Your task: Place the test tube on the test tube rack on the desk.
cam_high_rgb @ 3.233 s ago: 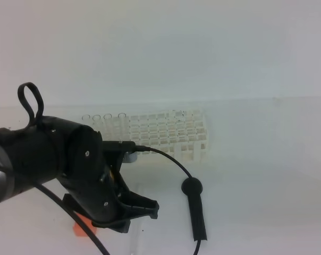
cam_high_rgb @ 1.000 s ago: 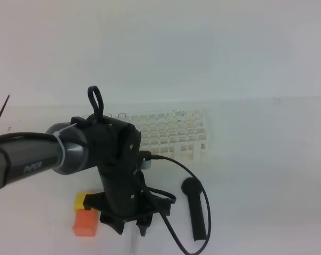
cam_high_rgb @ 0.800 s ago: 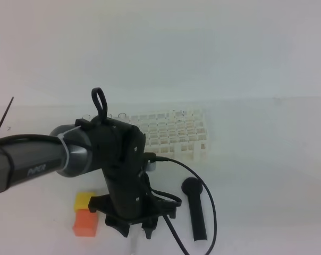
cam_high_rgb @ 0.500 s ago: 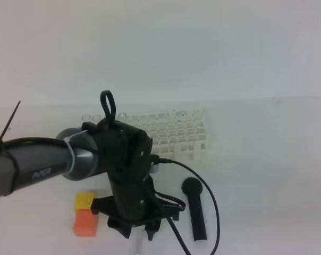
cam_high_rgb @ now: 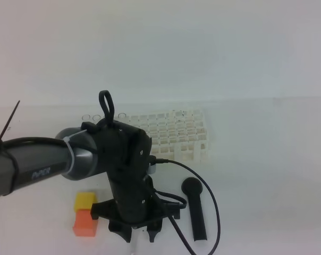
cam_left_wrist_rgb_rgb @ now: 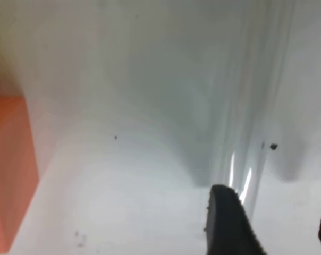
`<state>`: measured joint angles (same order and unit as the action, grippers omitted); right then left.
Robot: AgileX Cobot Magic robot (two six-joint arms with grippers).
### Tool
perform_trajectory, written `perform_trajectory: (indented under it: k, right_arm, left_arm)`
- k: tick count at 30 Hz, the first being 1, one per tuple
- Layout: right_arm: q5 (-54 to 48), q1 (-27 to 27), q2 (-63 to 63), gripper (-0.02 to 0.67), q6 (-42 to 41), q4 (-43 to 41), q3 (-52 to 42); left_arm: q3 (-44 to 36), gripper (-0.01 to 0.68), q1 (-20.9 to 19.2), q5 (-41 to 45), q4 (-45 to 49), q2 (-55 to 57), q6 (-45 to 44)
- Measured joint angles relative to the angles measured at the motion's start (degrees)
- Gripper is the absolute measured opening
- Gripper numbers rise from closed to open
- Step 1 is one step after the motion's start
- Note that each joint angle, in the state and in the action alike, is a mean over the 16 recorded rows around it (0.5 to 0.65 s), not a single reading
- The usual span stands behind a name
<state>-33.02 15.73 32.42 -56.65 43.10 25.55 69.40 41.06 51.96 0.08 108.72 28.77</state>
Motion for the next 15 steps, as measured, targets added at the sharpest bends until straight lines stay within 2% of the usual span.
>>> perform_trajectory:
  k: [10, 15]
  right_arm:
    - [0.1, 1.0, 0.0, -0.001, 0.0, -0.3, 0.0]
    - [0.1, 1.0, 0.0, -0.001, 0.0, -0.4, 0.0]
  left_arm:
    - [0.0, 0.338, 0.0, -0.3, 1.0, 1.5, 0.3]
    - [0.0, 0.275, 0.0, -0.5, 1.7, 2.2, 0.2]
